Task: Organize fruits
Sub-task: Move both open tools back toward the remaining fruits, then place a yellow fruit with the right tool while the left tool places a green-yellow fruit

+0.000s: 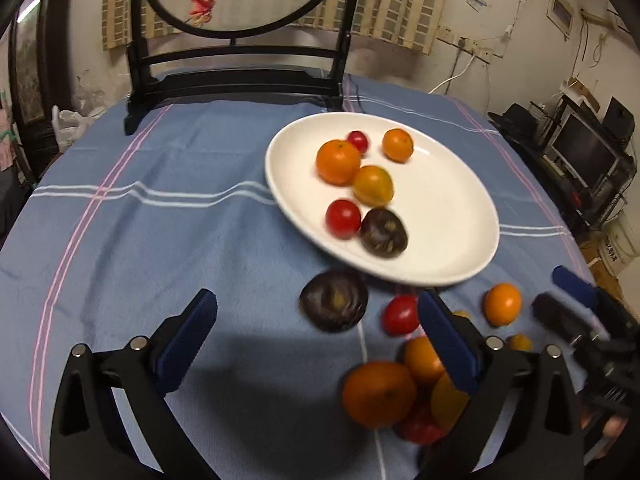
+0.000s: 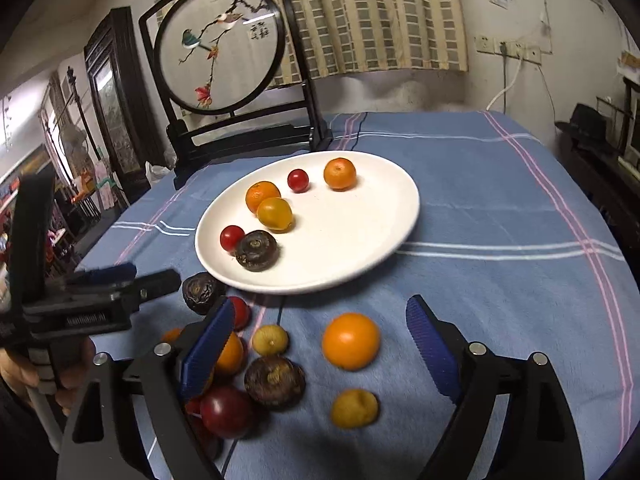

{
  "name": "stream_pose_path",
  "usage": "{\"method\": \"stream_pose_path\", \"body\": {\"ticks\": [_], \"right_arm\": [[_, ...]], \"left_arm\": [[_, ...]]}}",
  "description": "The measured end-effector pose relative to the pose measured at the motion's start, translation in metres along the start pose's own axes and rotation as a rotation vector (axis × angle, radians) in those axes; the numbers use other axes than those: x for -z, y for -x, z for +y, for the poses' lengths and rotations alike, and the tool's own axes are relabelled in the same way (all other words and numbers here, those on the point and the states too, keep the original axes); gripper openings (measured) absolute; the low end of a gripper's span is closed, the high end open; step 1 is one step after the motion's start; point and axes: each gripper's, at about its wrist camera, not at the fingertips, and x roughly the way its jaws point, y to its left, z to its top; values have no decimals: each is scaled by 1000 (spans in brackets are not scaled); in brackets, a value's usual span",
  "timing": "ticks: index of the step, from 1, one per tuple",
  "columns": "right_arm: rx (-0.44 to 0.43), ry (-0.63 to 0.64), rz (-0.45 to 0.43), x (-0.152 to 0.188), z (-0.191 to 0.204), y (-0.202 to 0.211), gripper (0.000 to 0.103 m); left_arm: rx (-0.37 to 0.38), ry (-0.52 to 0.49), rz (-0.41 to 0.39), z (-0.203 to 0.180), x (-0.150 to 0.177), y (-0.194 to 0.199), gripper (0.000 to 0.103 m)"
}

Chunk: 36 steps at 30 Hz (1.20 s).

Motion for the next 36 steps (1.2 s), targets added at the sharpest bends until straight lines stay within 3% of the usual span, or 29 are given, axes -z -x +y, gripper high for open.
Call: {"method": "stream_pose_path", "body": {"ticks": [4, 7, 10, 15, 25, 29, 30, 31, 36], "right_arm": [[11, -40, 9, 5, -11, 4, 89], [19, -45, 26, 7, -15, 7, 89], [26, -1, 66, 14, -11, 9, 89], [61, 87, 105, 27, -9, 12, 87], [121, 164, 213, 45, -5, -1, 48], [111, 175, 222, 46, -1, -10, 46], [111, 180, 221, 46, 0, -13, 44], [99, 182, 223, 46, 2, -15, 34], [72, 211, 194, 49, 10, -12, 28]], "left_arm": [[35, -7, 23, -3, 12, 0, 98], [43, -24, -6, -6, 15, 6, 98], [15, -58, -31, -10, 16, 7, 98], [-26, -76, 4, -9, 15, -1, 98], [-10, -72, -18, -6, 15, 5, 98], [-15, -80, -20, -9, 16, 5, 98], [-13, -81, -18, -9, 16, 4, 98], [-10, -82, -16, -10, 16, 4, 98], [19, -84, -18, -11, 17, 6, 98]]}}
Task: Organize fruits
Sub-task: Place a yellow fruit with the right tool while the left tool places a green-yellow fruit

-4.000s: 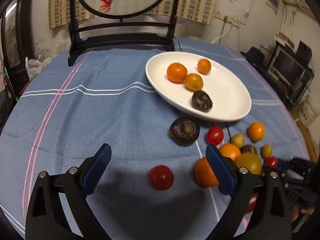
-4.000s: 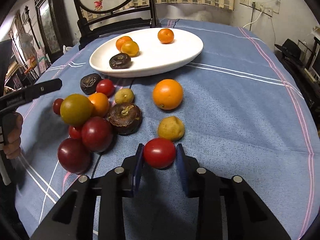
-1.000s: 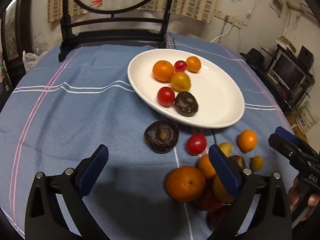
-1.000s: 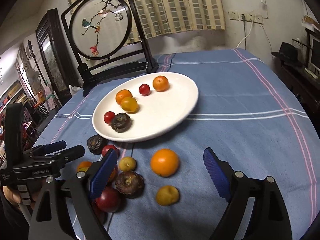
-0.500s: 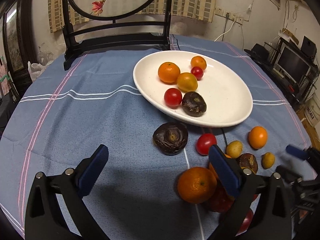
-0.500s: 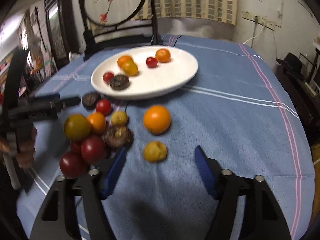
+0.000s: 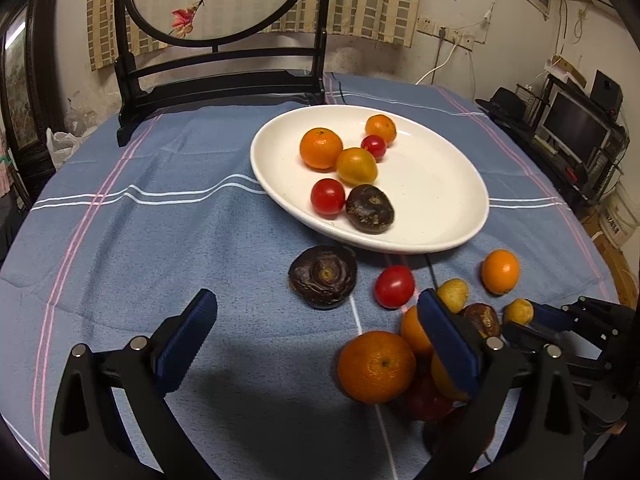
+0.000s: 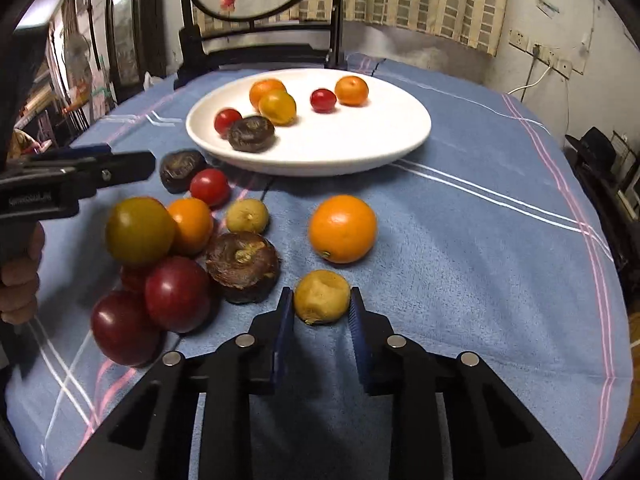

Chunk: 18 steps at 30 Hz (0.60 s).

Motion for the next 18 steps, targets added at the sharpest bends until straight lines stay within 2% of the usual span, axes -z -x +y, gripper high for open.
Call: {"method": "stream_pose_path", "body": {"ticks": [6, 8, 14, 18], "right_arm": [[-69, -73, -50, -1, -16, 17, 28], [-69, -84, -48, -1, -19, 17, 28], [-67, -110, -67, -2, -24, 23, 28], [-75, -120, -91, -2, -26, 30, 28]], "left_arm": [[53, -11, -2, -7, 2, 4, 98], [81, -35, 9, -15, 4, 5, 98], [104, -29, 9, -27, 10, 21, 98], [88, -46, -16, -38, 12, 32, 98]]}}
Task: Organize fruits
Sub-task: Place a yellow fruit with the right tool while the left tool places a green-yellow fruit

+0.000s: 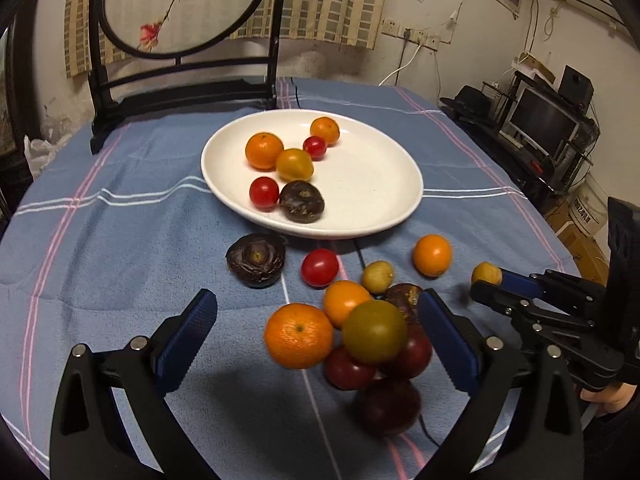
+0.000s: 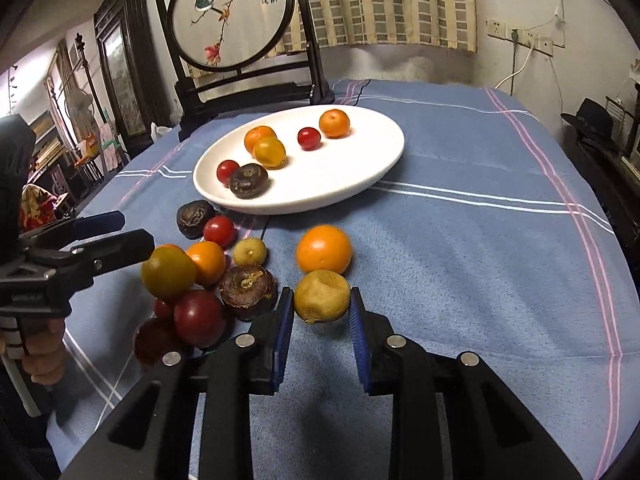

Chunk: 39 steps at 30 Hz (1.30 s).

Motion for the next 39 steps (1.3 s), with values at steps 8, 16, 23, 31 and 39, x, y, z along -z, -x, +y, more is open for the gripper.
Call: {"method": "stream_pose_path", "body": {"ticks": [8, 16, 23, 31, 39], "right_arm": [[1, 11, -4, 2, 2, 3, 28], [-2, -2, -11, 4, 0, 2, 28], [8, 4, -91, 1, 4, 12, 28], [-8, 51, -175, -39, 33, 30, 28], [15, 45, -152, -84, 45, -28, 28]], "left_arm": [[-57, -128, 15, -33, 9, -12, 93], [3, -155, 57, -39, 11, -23, 36], [24, -97, 15, -17, -9, -2, 36], [-31, -79, -99, -3, -66, 4, 36], [-119, 10, -75, 19, -100, -60, 36]]}}
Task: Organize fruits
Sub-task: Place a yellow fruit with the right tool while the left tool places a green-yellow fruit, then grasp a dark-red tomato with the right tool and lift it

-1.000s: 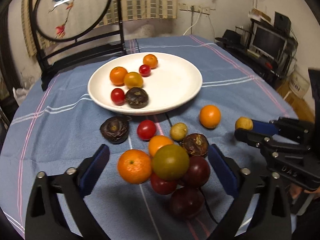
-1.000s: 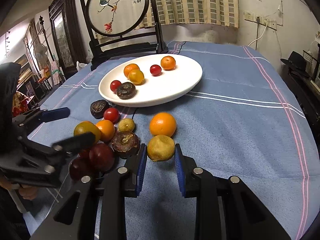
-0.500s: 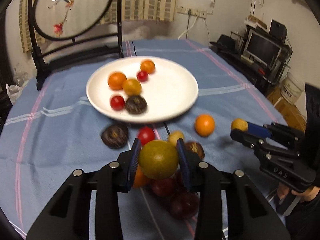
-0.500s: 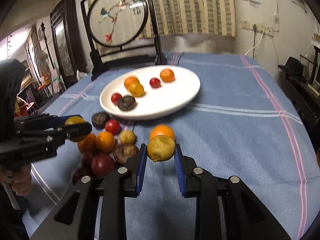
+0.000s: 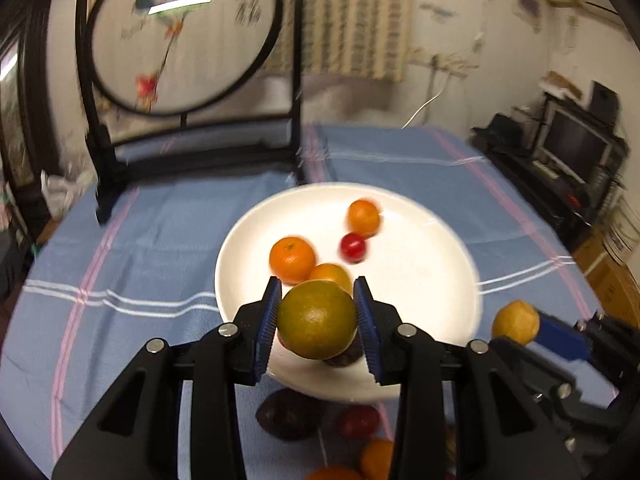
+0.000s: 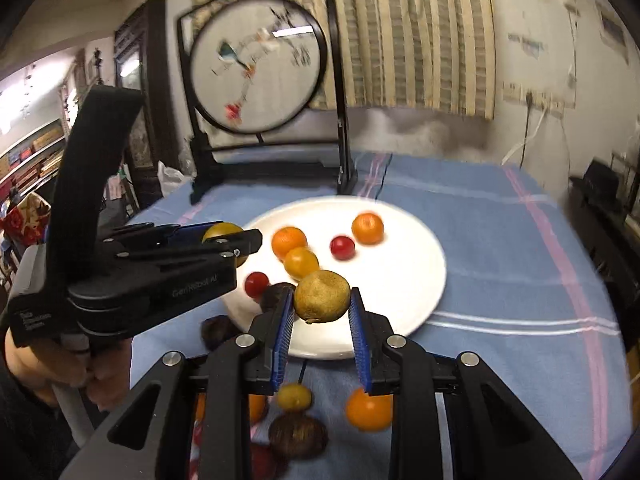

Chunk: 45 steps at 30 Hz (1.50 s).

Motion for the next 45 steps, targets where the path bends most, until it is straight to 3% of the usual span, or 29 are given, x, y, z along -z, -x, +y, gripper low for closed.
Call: {"method": "stream_pose_path", "body": {"ticks": [4, 8, 9, 10, 11, 13, 17, 25, 36, 42, 45], "right_arm": [[-12, -70, 116, 11, -15, -38, 28], [-10, -97, 125, 13, -24, -47, 29], [-17, -119, 121, 14, -28, -48, 36], [-24, -136, 120, 15, -30, -49, 50], [-30, -140, 100, 15, -31, -46, 58], [7, -115, 90, 15, -27, -41, 61], [-7, -106, 90, 18, -27, -32, 62], [-2, -135, 68, 25, -36, -10, 67], [-6, -98, 106, 62, -26, 15, 67], [-95, -63, 143, 79, -8, 38, 67], [-186, -31, 164, 88, 7, 53, 67]], "left_arm": [[-15, 8, 54, 9, 10, -34, 37], [-7, -26, 28, 7, 11, -36, 38], [-2, -15, 21, 8, 12, -37, 48], [-3, -9, 16, 8, 13, -37, 57], [-10, -6, 6, 8, 14, -35, 72], [-21, -8, -30, 6, 15, -26, 77], [-4, 1, -57, 7, 14, -7, 89], [-5, 47, -47, 27, 32, 21, 93], [6, 127, 13, 57, 70, 39, 94], [1, 120, 28, 59, 77, 40, 95], [-5, 117, 28, 59, 77, 40, 95]]}}
